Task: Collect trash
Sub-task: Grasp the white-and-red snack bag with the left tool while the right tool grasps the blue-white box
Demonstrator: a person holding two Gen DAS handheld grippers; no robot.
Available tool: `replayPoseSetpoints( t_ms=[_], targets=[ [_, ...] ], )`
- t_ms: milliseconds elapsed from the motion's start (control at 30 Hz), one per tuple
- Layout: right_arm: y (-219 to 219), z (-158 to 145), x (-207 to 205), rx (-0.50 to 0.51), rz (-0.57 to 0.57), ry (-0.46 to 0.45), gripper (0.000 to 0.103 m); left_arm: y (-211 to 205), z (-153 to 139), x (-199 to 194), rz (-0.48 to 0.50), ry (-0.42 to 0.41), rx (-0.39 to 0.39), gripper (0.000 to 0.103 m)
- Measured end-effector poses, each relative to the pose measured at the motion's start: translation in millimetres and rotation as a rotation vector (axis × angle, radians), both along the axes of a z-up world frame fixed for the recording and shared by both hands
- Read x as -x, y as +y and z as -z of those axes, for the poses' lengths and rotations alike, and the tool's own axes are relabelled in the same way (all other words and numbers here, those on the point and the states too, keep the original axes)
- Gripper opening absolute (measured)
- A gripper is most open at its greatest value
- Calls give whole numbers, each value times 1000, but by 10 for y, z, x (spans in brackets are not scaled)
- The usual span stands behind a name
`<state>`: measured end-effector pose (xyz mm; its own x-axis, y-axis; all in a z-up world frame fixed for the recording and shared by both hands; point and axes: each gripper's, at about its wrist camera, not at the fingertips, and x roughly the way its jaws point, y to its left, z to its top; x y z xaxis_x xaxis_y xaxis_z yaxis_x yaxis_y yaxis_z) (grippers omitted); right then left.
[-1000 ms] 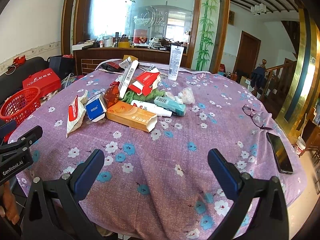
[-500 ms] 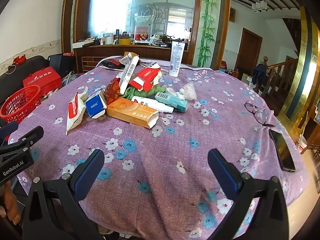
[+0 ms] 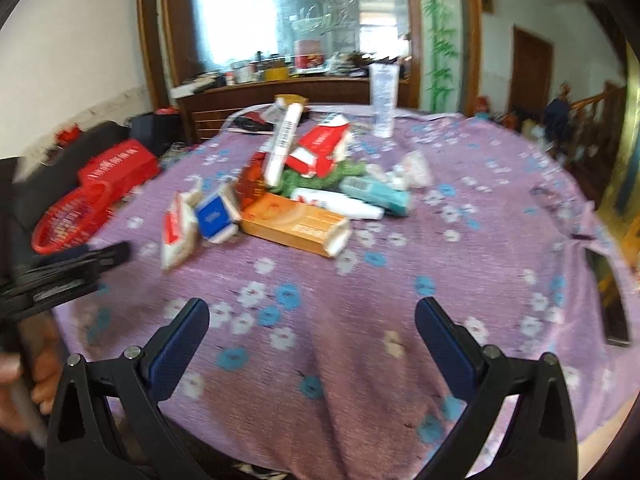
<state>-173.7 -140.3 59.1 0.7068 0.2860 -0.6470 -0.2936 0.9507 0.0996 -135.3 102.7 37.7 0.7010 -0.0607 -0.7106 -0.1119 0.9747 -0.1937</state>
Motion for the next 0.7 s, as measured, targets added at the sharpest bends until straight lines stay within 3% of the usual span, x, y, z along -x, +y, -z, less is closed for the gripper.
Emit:
replayPoseSetpoints(
  t_ms=[67,133,333,533,700],
  targets=[
    [-22,-29,-54,-52,-28,21,99,44,32,-205,7,53,83,103],
    [-40,-70,-94,-94,-57,24,87,40,67,-390,24,93,139,103],
    [-64,-149,-167,-127,-101,21,78,-18,232,-786,17,170,186,103],
    [-25,-202,-261,-156,-155,35,78,-5,252,-903,3,163,144,103],
    [196,-228,-394,-134,-215,53,78,84,213,-685,11,141,111,103]
  ],
)
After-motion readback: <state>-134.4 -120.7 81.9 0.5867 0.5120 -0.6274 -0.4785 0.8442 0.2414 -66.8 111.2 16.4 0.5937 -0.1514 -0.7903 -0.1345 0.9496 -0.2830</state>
